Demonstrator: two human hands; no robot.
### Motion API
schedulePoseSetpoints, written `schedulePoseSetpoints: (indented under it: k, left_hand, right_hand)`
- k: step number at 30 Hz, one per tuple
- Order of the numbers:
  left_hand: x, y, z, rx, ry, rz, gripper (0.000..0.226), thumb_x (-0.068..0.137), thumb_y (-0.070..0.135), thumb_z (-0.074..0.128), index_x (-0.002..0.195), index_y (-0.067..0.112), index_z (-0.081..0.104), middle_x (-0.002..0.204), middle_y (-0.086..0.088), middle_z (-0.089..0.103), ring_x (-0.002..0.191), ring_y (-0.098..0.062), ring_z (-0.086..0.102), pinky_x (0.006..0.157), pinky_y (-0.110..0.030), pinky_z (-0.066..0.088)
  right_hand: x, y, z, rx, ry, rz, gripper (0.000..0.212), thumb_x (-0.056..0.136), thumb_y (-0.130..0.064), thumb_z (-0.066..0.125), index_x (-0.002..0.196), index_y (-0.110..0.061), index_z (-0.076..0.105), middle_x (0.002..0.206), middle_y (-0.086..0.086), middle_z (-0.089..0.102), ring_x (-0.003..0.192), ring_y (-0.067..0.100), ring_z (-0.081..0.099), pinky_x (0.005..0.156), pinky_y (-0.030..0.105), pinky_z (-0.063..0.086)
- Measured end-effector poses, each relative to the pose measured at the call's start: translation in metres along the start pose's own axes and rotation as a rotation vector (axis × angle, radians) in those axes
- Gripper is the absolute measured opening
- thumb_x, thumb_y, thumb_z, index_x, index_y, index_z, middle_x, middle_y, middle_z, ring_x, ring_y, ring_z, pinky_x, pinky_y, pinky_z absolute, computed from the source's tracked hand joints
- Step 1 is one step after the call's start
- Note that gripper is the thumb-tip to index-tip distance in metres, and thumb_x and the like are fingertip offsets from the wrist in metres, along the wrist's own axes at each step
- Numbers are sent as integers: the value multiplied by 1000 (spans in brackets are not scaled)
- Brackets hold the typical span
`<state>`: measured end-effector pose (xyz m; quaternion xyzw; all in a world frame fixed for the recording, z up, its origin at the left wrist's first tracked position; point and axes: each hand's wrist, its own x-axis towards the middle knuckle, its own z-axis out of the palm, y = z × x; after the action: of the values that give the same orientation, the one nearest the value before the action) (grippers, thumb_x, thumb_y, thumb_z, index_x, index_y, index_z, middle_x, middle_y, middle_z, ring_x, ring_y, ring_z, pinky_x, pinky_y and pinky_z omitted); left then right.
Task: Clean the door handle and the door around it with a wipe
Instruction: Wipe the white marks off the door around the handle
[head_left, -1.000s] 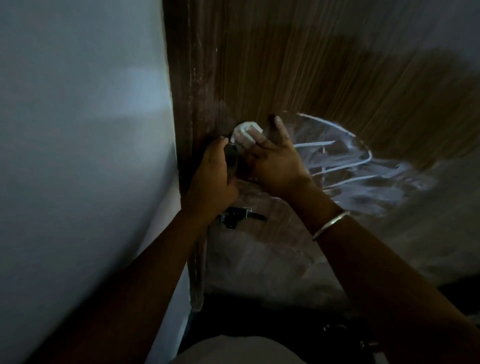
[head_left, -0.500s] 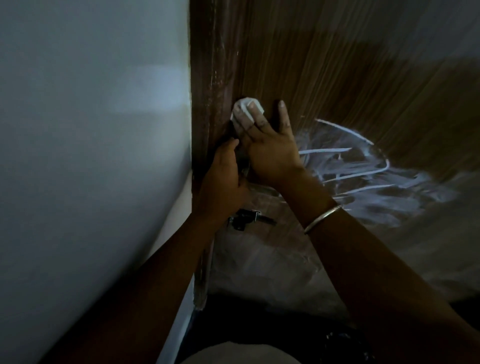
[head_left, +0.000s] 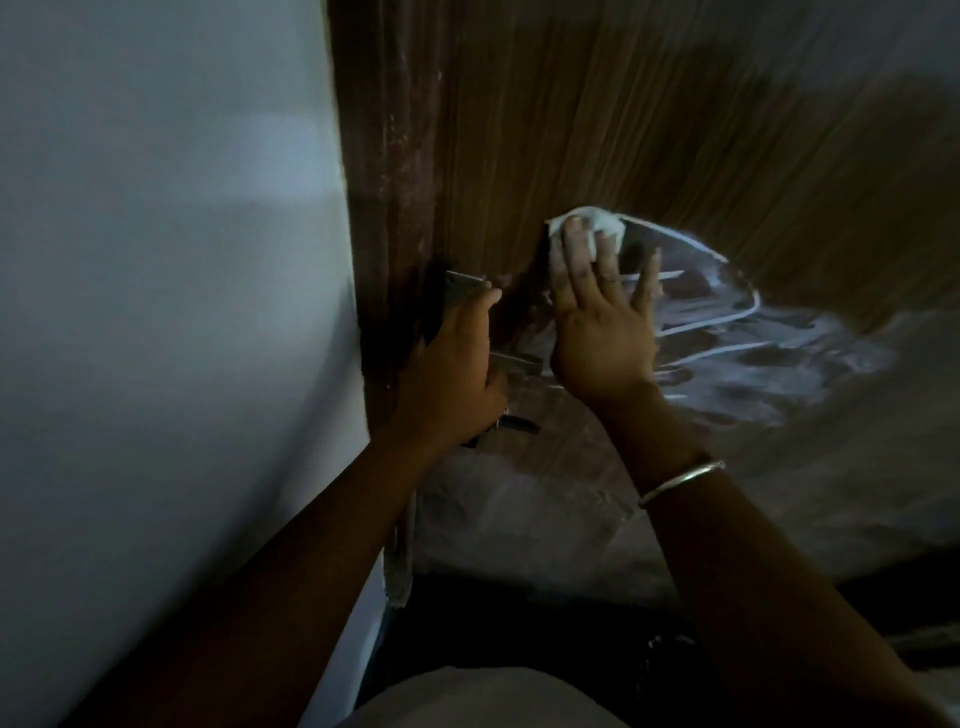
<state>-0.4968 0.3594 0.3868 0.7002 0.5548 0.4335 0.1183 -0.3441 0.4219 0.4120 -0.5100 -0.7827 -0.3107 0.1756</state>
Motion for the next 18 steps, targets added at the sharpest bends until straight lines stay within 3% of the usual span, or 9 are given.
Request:
schedulePoseSetpoints:
  k: [2,4,7,9,11,13,15,18]
  left_hand:
    - [-1,3,1,-4,-17,27,69,77,7,57,139,17,26,146,-11,34,134,-25,32,107,-55,33]
    - [-1,6,1,-6,-20,23,68,79,7,56,139,17,27,147,-10,33,136,-25,30,107,-57,32]
    - [-1,10,1,18,-38,27,67,80,9,55,139,18,26,149,-8,30,138,-24,26,108,-56,30]
    - [0,15,5,38,-46,39,66,80,8,56,139,18,26,149,-9,30,137,-25,28,110,-52,30]
    - [3,22,8,63,-41,59,66,81,7,57,139,17,27,148,-10,31,134,-26,33,108,-38,29]
    - [6,31,13,90,-48,106,66,81,6,58,139,15,28,148,-11,32,134,-25,33,104,-29,25]
    - [8,35,16,101,-61,141,66,81,5,59,139,13,29,147,-12,34,134,-24,32,102,-24,22]
    - [9,35,17,81,-51,115,67,80,4,59,139,13,29,146,-12,34,132,-24,34,100,-23,24]
  right_hand:
    - [-3,9,1,-18,26,10,68,83,-22,33,148,-17,15,156,3,18,143,26,17,108,57,-10]
    - [-14,25,4,2,68,205,68,83,-26,34,148,-19,14,156,6,18,143,27,17,108,59,-8]
    - [-34,37,7,124,61,527,83,82,-32,54,148,-13,7,155,15,13,142,34,12,108,63,1]
    - [-39,26,7,159,3,486,82,79,-30,48,148,-11,8,155,17,11,142,37,10,109,62,2]
    - [-32,8,6,152,-38,319,77,77,-32,35,148,-11,12,155,15,14,142,36,12,109,61,1]
    - [-20,1,2,147,-14,208,73,79,-31,34,147,-13,15,155,11,17,142,33,14,109,61,1]
    - [-11,13,0,141,46,248,73,81,-27,42,148,-16,14,156,8,18,143,30,13,108,62,-1]
    - [-18,47,2,145,119,504,82,81,-25,56,148,-15,9,155,12,16,142,33,14,106,65,3]
